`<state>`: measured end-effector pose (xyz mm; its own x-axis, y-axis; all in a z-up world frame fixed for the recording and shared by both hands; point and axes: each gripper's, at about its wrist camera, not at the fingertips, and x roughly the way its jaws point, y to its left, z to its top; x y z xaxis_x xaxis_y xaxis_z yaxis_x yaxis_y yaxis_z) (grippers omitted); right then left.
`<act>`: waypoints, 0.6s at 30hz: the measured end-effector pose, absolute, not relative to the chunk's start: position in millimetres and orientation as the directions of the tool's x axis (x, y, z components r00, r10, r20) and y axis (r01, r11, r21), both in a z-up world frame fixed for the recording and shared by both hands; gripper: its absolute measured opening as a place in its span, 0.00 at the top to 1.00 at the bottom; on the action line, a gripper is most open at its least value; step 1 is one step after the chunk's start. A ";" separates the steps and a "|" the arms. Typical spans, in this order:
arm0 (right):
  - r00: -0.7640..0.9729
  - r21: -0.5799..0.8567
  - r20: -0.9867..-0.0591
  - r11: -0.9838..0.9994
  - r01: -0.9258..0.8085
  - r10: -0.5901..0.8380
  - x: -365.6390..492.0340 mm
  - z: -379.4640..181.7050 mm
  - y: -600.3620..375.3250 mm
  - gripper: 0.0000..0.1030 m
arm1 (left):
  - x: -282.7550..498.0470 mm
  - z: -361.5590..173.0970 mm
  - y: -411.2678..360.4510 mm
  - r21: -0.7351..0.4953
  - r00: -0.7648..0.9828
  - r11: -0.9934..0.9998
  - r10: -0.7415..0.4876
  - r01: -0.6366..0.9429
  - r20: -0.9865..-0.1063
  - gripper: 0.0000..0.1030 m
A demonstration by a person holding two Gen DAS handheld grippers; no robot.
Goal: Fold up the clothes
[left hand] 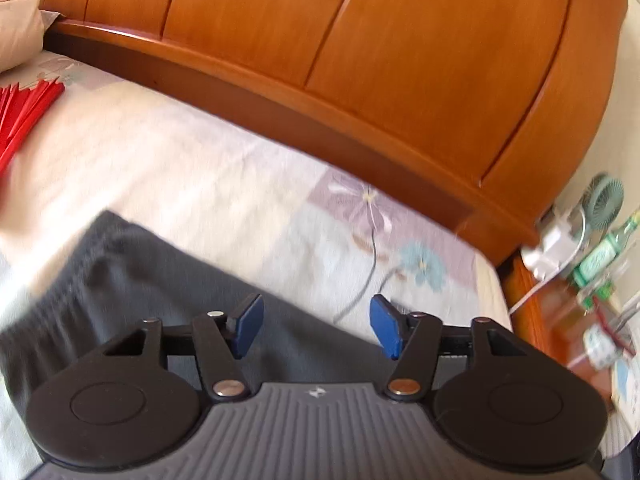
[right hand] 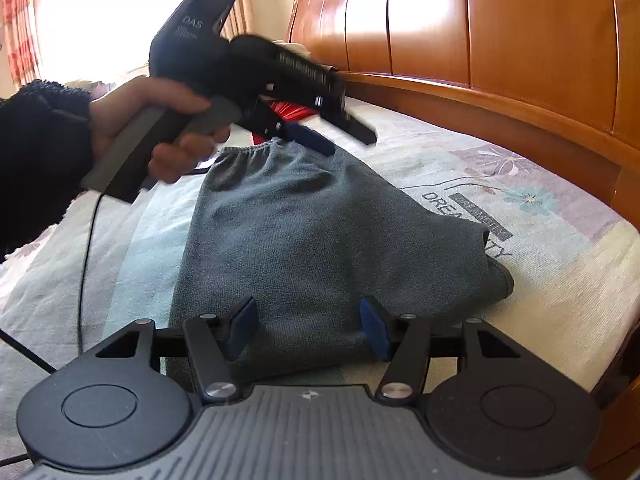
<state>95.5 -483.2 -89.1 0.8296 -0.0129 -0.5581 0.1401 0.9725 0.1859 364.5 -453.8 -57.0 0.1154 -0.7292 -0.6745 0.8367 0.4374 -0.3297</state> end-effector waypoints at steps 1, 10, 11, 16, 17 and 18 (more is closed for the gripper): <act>0.830 0.187 -0.558 0.972 0.140 -0.013 95.8 -89.2 -482.8 0.36 | 369.3 -59.9 -456.4 -0.303 0.147 0.465 -0.711 0.832 -0.688 0.40; 0.831 0.201 -0.556 0.970 0.136 -0.002 97.0 -88.7 -481.9 0.31 | 395.2 -55.0 -437.0 -0.340 0.224 0.568 -0.701 0.749 -0.677 0.42; 0.831 0.202 -0.557 0.970 0.136 -0.001 97.2 -88.7 -481.8 0.30 | 393.2 -54.5 -435.3 -0.353 0.203 0.554 -0.708 0.754 -0.677 0.39; 0.829 0.201 -0.559 0.970 0.136 0.000 98.3 -88.6 -480.5 0.26 | 383.5 -68.0 -443.5 -0.376 0.117 0.500 -0.707 0.780 -0.698 0.38; 0.829 0.201 -0.559 0.970 0.136 0.000 98.6 -88.6 -480.2 0.26 | 383.9 -69.3 -446.3 -0.368 0.127 0.503 -0.706 0.782 -0.696 0.38; 0.829 0.201 -0.560 0.970 0.136 0.000 98.8 -88.6 -480.0 0.26 | 386.0 -69.7 -448.8 -0.368 0.134 0.504 -0.711 0.782 -0.690 0.38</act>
<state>98.8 -480.0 -88.6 0.8287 0.0000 -0.5598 0.1356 0.9702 0.2008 386.0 -448.8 -69.7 0.1337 -0.7114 -0.6900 0.7817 0.5037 -0.3679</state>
